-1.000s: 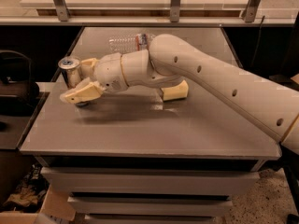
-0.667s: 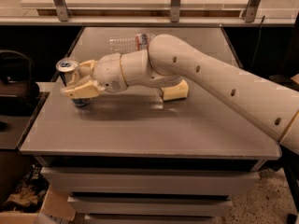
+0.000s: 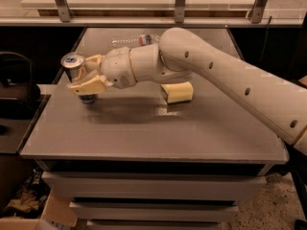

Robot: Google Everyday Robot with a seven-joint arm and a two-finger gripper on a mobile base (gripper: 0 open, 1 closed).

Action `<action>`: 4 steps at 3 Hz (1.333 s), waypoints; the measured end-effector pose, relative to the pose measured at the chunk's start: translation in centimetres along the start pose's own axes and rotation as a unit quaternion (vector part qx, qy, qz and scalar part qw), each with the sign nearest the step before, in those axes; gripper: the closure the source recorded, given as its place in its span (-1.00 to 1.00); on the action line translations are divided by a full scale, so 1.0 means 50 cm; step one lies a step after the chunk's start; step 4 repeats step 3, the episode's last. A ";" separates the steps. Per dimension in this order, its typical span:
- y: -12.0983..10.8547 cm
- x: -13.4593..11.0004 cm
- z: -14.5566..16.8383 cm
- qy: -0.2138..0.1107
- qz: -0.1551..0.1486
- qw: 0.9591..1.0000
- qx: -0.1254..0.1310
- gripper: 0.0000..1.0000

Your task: Pick redbull can

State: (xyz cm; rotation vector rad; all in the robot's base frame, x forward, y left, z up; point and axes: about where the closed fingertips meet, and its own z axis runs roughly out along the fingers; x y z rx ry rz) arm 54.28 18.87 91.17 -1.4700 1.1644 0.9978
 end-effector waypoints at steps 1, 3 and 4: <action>-0.008 -0.026 -0.022 -0.008 -0.011 1.000 0.000 1.00; -0.022 -0.064 -0.045 -0.026 -0.024 0.999 -0.013 1.00; -0.022 -0.064 -0.045 -0.026 -0.024 0.999 -0.013 1.00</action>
Offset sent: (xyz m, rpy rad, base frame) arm 0.0069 -0.0247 0.0407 0.0485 -0.0459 0.0260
